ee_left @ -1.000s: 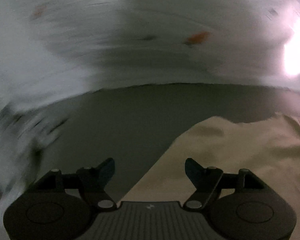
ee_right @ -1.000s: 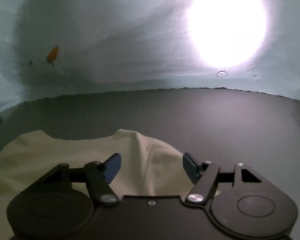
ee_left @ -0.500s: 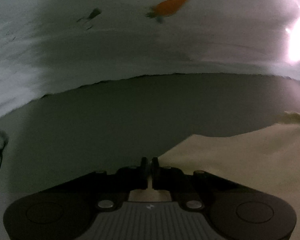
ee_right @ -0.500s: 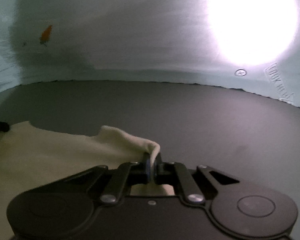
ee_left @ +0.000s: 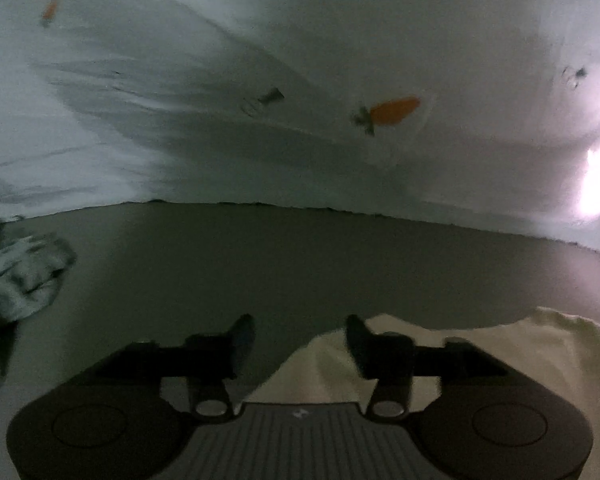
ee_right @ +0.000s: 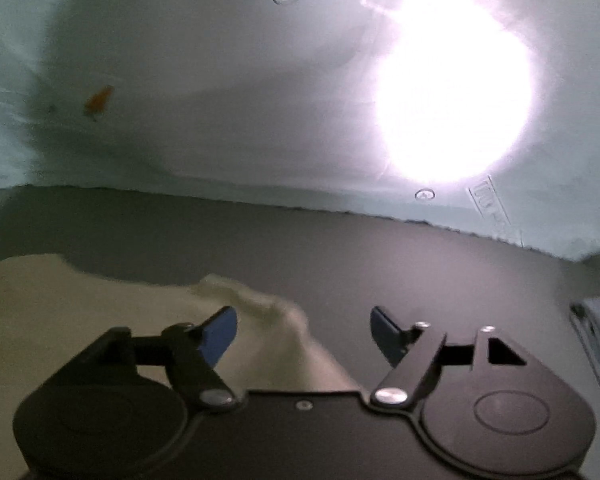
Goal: Fold clothes
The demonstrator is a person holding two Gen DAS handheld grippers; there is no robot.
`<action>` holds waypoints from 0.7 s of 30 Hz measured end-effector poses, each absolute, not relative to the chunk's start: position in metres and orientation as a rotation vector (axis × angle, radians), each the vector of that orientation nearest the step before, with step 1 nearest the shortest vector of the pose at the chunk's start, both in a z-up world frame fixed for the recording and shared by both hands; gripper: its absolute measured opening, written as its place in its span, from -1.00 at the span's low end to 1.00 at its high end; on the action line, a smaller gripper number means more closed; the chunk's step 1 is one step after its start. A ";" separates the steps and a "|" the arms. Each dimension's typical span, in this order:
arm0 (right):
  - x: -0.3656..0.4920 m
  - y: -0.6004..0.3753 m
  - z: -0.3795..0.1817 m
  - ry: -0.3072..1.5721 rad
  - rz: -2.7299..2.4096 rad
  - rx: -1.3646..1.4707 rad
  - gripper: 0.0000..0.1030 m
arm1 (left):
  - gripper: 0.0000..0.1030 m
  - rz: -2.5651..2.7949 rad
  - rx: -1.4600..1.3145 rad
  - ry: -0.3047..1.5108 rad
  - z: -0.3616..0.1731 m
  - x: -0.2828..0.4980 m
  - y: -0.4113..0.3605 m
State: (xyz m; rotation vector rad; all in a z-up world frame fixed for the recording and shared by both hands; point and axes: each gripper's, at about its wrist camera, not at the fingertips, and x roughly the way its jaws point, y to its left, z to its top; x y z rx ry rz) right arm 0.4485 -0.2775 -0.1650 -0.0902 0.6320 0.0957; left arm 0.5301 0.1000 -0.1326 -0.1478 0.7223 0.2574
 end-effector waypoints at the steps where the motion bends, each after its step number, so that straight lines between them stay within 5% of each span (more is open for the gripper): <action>1: 0.431 -0.274 -0.164 0.634 0.103 -0.079 0.50 | 0.29 0.268 -0.161 0.719 -0.129 0.515 0.098; 4: 0.381 -0.267 -0.168 0.659 0.120 -0.034 0.66 | 0.31 0.296 -0.206 0.733 -0.127 0.463 0.085; 18: 0.251 -0.293 -0.205 0.858 0.126 0.035 0.68 | 0.33 0.426 -0.264 0.954 -0.189 0.277 0.019; 21: 0.231 -0.295 -0.212 0.868 0.141 0.007 0.73 | 0.49 0.440 -0.246 0.944 -0.191 0.255 0.011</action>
